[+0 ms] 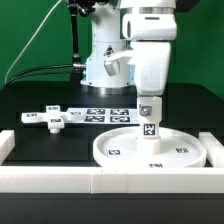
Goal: Assemble round table
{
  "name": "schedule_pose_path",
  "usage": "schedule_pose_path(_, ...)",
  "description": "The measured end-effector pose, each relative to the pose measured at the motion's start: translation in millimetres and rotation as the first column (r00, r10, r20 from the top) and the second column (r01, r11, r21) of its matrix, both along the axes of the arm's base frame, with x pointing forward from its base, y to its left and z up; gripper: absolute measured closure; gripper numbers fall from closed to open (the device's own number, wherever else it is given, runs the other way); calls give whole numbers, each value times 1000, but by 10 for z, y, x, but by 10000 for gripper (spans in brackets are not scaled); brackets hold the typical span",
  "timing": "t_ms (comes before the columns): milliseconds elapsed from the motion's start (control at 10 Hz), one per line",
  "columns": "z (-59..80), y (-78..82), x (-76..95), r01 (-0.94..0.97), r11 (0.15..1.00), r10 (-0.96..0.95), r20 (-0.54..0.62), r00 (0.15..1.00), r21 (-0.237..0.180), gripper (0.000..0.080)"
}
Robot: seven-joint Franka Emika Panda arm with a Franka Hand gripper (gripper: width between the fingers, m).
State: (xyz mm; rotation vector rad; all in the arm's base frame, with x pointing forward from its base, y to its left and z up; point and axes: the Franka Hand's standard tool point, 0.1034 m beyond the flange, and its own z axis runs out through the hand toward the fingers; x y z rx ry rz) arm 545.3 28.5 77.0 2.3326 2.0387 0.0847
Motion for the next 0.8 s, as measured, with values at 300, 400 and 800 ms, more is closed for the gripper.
schedule_pose_path(300,-6,36,-15,402,915,-402,-15,915,24,392)
schedule_pose_path(400,-7,62,-25,549,835,-549,-25,836,29,392)
schedule_pose_path(800,-9,88,-29,746,665,-745,-42,666,42,392)
